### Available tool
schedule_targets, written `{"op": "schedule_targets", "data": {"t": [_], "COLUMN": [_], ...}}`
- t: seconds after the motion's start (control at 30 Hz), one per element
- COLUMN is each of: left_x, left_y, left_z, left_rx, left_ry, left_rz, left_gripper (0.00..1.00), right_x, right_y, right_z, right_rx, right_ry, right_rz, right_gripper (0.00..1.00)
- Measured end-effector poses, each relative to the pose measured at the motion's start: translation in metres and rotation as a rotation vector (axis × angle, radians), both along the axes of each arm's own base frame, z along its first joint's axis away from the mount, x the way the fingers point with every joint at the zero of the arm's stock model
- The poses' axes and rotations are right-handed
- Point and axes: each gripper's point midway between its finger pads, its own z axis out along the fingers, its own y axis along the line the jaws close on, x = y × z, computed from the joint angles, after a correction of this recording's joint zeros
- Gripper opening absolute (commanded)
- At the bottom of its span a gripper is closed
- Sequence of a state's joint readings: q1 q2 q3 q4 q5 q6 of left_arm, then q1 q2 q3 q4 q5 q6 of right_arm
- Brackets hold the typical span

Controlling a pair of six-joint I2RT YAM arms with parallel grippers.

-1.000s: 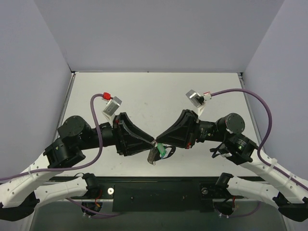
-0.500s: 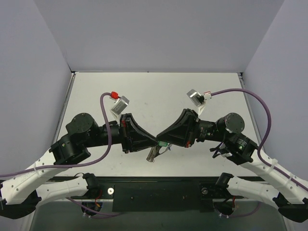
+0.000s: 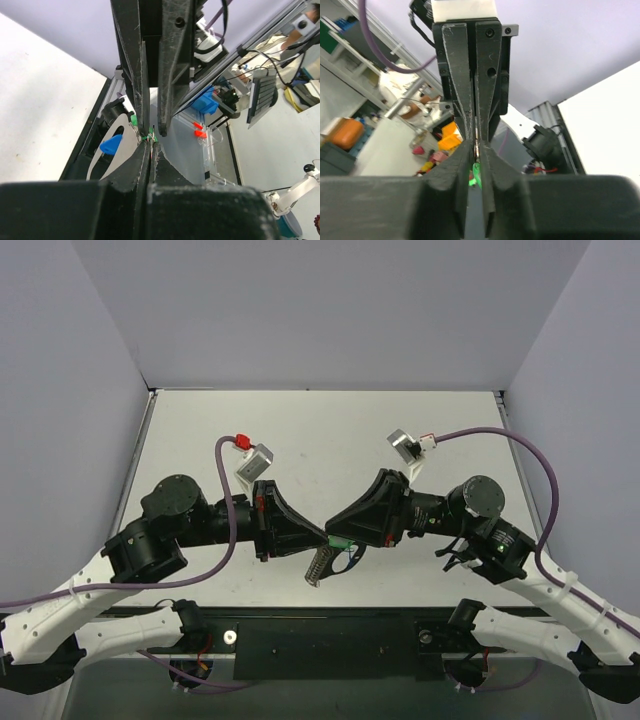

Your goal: Remove the keys from the keyring

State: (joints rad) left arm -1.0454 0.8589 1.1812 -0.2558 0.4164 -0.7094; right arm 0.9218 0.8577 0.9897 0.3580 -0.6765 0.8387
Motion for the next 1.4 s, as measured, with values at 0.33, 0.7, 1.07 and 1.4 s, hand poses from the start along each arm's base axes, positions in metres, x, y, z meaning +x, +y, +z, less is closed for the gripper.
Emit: {"op": "schedule_targets", "data": {"t": [0.33,0.7,1.07,1.4], "left_x": [0.0,-0.005,-0.013,-0.011], "left_y": [0.012,0.005,0.005,-0.006], "left_z": [-0.006,-0.033,-0.045,-0.055], "left_rx": [0.113,0.295,0.353,0.386], "left_ry": [-0.047,-0.061,-0.059,-0.031], "left_rz": [0.02,-0.078,-0.153,-0.18], "left_gripper": [0.0,0.0,0.0,0.0], "right_x": [-0.001,-0.007,-0.012,-0.022], "right_y": [-0.012,-0.022,-0.015,-0.014], "right_z": [-0.019,0.0,-0.039,-0.049], "right_rx": [-0.129,-0.217,-0.381,-0.419], "right_ry": [-0.011,-0.084,-0.063,-0.097], "right_rz": [-0.042,-0.038,0.026,0.047], "right_gripper": [0.56,0.49,0.42,0.34]}}
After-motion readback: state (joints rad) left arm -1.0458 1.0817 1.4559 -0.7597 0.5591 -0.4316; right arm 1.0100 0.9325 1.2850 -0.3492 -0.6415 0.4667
